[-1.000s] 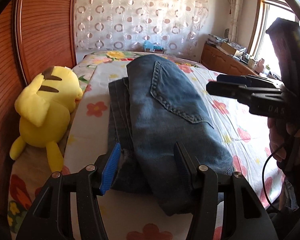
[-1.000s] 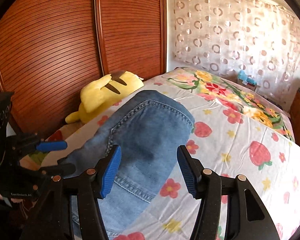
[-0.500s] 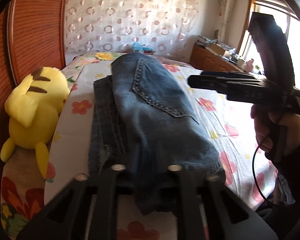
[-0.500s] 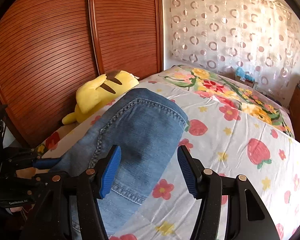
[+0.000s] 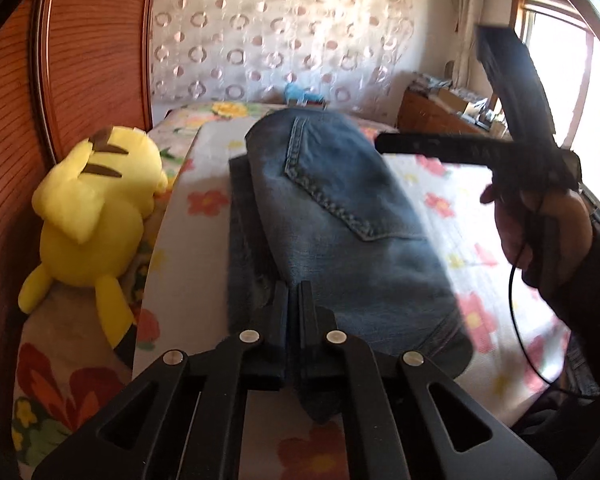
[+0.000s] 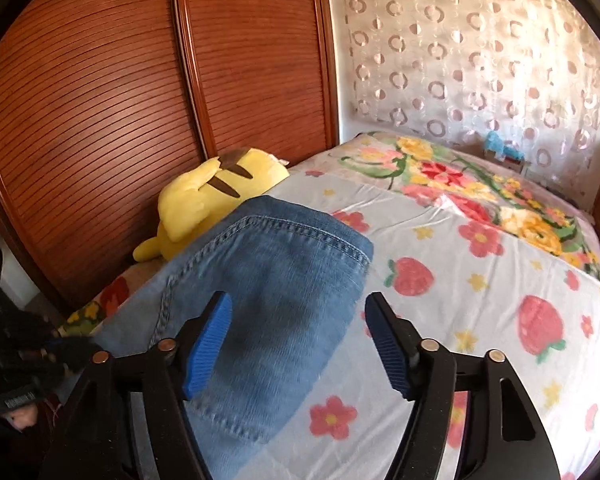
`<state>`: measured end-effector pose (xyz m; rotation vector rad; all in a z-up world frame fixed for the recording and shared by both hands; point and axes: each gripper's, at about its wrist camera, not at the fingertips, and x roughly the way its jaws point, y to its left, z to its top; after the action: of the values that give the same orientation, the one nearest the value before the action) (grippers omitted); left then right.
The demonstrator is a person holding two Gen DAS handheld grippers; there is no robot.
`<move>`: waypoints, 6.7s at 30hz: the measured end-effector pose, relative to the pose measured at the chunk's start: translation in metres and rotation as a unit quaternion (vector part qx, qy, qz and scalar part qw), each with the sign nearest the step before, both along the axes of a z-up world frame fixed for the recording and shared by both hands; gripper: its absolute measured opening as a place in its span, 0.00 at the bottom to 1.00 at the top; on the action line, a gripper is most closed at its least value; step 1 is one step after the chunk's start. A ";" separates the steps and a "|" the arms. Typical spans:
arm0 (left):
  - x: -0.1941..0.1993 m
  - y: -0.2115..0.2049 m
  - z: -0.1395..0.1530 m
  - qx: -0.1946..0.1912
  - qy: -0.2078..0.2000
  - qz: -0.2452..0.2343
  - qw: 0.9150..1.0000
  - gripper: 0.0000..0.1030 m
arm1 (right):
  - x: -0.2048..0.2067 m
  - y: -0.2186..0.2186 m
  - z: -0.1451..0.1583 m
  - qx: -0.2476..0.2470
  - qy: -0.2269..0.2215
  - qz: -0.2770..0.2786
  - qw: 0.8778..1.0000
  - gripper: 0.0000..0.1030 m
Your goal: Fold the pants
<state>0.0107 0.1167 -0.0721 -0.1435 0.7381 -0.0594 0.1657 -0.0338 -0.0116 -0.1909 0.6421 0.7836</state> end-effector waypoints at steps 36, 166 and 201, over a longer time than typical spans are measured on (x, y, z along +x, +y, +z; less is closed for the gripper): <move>0.024 0.042 0.013 -0.122 -0.026 0.003 0.992 0.08 | 0.098 0.011 -0.002 0.085 0.007 0.068 0.994 0.23; 0.050 -0.039 0.081 0.057 -0.075 0.037 0.995 0.88 | -0.042 -0.135 0.053 0.045 -0.063 -0.105 0.991 0.74; 0.037 -0.144 0.131 0.054 -0.118 -0.021 0.991 0.88 | -0.136 -0.237 0.102 0.055 -0.113 -0.228 0.965 0.82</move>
<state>0.0481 -0.0272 0.0590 -0.0175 0.5074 -0.0757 0.0297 -0.2710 0.0901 -0.0254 0.4019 0.3429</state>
